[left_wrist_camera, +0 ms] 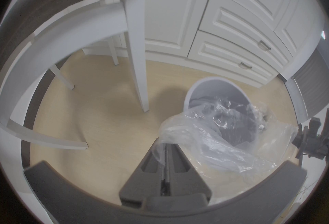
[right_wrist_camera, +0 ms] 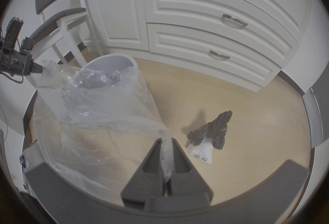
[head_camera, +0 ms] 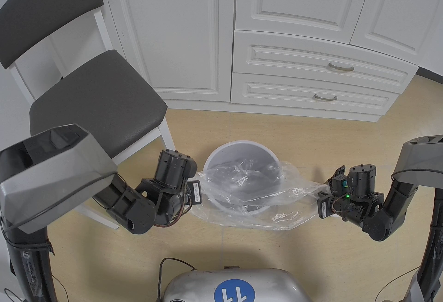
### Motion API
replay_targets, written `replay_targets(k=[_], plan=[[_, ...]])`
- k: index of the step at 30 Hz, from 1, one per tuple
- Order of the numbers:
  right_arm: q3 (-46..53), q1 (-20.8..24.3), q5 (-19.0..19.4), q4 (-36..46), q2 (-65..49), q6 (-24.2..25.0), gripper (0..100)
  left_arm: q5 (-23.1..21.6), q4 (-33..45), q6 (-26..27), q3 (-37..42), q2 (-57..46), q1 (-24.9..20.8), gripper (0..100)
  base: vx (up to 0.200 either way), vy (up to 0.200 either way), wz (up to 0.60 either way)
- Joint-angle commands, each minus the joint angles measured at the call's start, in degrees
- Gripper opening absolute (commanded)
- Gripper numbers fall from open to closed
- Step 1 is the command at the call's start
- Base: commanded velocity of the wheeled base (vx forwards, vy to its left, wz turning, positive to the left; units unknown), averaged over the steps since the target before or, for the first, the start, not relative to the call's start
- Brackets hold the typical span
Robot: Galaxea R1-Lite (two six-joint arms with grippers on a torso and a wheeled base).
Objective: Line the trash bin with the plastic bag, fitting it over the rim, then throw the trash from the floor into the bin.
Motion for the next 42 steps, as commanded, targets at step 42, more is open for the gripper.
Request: replay_targets(k=[42], plan=[[-1.53,0.65,-2.39,-5.97,8.31,-0.06,0,0.34,-9.32,1.86,-0.79,7.52,2.31,0,0.000,0.000,0.00]])
